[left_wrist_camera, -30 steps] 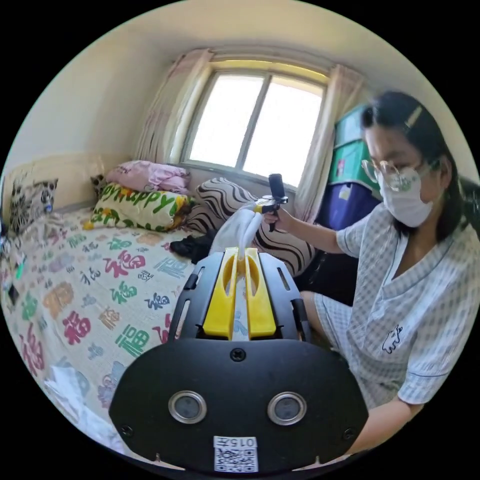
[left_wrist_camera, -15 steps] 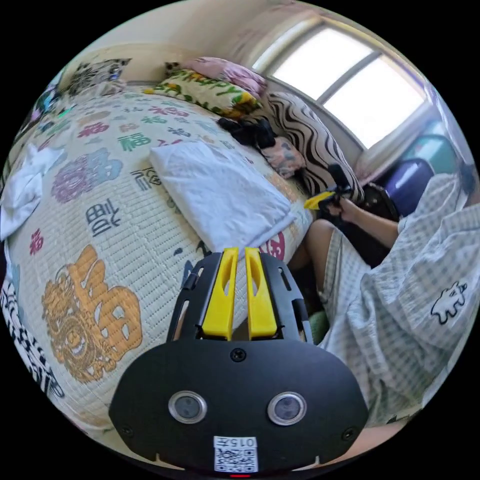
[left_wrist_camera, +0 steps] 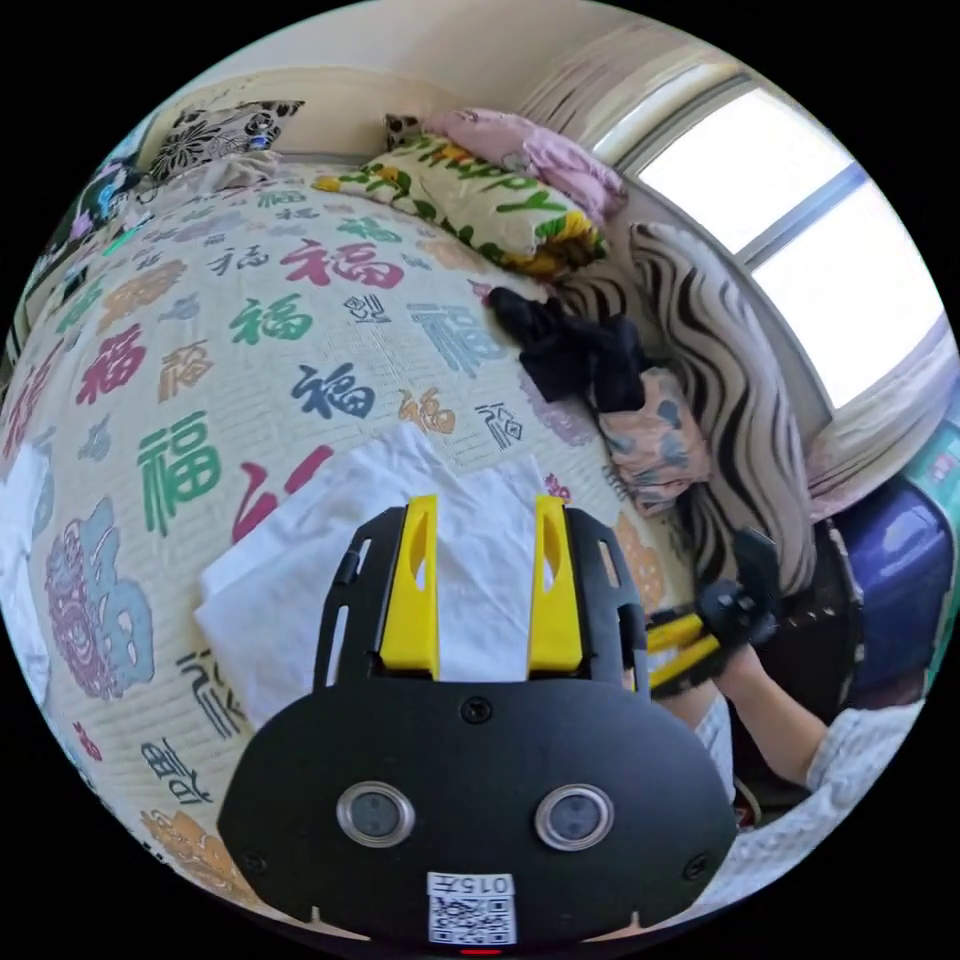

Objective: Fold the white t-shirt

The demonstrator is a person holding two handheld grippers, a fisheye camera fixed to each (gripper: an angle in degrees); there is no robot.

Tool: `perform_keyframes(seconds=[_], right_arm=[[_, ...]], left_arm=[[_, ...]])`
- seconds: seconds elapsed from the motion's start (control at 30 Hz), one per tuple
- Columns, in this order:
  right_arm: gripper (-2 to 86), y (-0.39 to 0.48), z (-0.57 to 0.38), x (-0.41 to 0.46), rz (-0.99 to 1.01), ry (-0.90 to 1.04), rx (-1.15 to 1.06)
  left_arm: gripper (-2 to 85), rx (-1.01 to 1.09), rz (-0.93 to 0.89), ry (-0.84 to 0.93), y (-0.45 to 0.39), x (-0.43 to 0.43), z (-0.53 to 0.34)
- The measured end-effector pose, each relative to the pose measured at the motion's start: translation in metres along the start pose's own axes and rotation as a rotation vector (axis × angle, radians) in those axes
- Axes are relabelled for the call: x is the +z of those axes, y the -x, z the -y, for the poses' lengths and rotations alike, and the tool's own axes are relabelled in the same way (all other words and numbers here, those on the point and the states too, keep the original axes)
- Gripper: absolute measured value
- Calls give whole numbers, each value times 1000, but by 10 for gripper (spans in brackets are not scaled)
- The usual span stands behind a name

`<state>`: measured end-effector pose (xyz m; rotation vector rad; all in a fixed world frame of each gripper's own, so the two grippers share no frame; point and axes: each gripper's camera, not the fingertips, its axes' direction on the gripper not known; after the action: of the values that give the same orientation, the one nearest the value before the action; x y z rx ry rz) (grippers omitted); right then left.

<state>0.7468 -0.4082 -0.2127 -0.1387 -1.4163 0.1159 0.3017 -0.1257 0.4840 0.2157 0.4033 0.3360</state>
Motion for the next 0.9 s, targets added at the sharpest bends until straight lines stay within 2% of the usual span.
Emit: perform_keyframes(seconds=[0.07, 0.13, 0.27, 0.37, 0.4, 0.43, 0.5, 0.6, 0.63, 0.73, 0.8, 0.9], right_arm=[[73, -6, -7, 3, 35, -22, 16], [30, -15, -13, 6, 104, -49, 14], [5, -23, -17, 7, 153, -70, -13], [11, -28, -21, 3, 88, -100, -19], [19, -30, -23, -2, 14, -131, -18], [67, -34, -23, -6, -45, -165, 4], [93, -43, -17, -3, -37, -160, 28], [50, -54, -3, 21, 128, -40, -1], [21, -54, -3, 24, 131, -37, 2], [9, -47, -17, 12, 43, -84, 39], [7, -51, -30, 7, 44, -113, 93], [12, -71, -37, 25, 117, -70, 182]], left_arm=[[127, -8, 25, 124, -10, 57, 13], [102, -27, 97, 147, -10, 80, 9], [7, -32, 42, 26, -7, 68, -9], [-4, 3, 29, -30, -14, 55, -22], [-5, 4, 21, -45, -15, 52, -24], [-6, 14, -17, -83, -17, 48, -29], [-7, 27, -53, -119, -23, 42, -35], [-7, 59, -101, -128, -34, 41, -44], [-6, 73, -117, -127, -38, 40, -46], [-4, 119, -152, -138, -54, 35, -52], [0, 138, -143, -108, -63, 46, -56], [21, 103, -90, 64, -58, 96, -62]])
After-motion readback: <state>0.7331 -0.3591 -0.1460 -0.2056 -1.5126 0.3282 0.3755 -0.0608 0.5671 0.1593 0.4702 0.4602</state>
